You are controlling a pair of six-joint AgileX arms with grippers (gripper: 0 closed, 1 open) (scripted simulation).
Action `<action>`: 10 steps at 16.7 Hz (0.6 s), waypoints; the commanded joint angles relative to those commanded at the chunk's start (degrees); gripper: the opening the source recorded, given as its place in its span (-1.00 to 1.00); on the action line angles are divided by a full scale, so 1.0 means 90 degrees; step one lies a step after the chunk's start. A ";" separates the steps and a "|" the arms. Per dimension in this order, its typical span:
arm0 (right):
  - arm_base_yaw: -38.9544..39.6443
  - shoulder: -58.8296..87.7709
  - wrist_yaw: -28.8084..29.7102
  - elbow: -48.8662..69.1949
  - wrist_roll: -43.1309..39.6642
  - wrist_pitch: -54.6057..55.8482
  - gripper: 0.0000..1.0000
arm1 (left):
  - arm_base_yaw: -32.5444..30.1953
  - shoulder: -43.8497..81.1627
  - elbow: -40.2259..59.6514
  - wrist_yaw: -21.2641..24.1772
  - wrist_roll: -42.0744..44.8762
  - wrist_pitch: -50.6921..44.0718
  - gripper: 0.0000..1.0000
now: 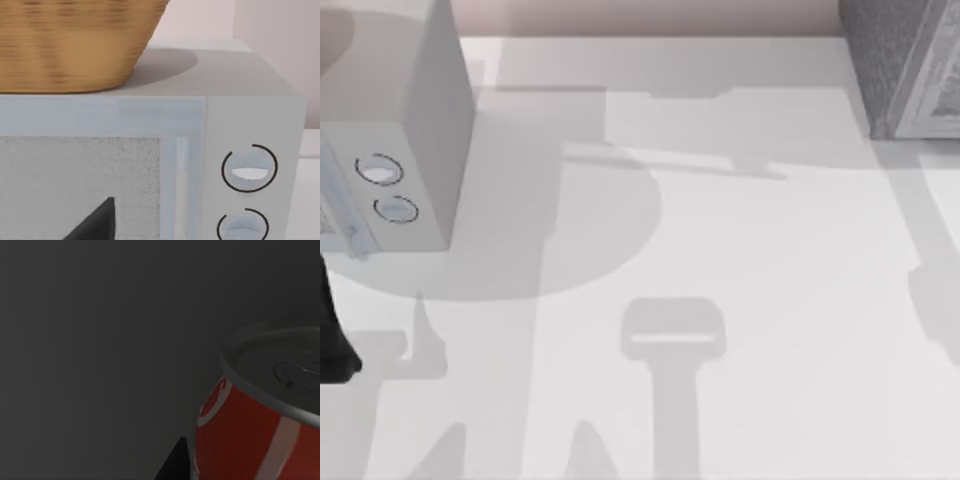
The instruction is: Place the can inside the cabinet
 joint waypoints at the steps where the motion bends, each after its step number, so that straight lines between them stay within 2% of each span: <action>1: 0.0000 0.0000 0.0000 0.0000 0.0000 0.0000 0.06 | 0.0000 0.0000 0.0000 0.0000 0.0000 0.0000 1.00; 7: 0.0000 0.0000 0.0000 0.0000 0.0000 0.0000 0.96 | 0.0000 0.0000 0.0000 0.0000 0.0000 0.0000 1.00; 10: 0.0000 0.0000 0.0000 0.0000 0.0000 0.0000 1.00 | 0.0000 0.0000 0.0000 0.0000 0.0000 0.0000 1.00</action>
